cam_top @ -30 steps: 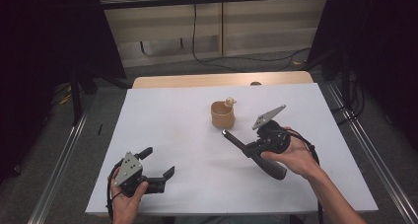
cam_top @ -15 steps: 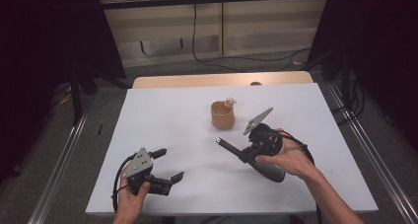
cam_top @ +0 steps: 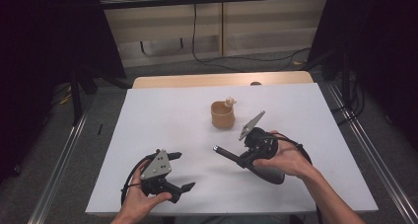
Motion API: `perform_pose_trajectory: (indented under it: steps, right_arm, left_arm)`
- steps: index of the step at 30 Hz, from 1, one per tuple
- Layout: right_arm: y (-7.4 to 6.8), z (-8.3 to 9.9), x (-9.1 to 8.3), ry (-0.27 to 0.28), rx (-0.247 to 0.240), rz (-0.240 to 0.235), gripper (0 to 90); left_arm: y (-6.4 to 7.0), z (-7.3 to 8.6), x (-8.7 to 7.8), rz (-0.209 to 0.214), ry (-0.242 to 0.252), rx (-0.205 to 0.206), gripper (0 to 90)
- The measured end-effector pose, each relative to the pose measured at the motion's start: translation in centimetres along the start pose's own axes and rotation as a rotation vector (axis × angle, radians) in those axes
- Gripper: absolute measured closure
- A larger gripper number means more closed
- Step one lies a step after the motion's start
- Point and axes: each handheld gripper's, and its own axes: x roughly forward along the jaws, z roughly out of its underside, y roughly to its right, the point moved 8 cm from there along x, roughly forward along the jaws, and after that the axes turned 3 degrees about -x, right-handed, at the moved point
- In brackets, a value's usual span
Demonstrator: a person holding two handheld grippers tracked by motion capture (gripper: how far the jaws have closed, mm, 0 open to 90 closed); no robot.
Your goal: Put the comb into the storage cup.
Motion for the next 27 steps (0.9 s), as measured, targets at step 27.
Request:
perform_pose_trajectory:
  steps: [27]
  right_arm:
    - [-0.7,-0.9,0.9,-0.139,-0.065,-0.018,72.7]
  left_arm:
    - [-0.7,-1.9,2.3,0.072,-0.175,0.057,5.2]
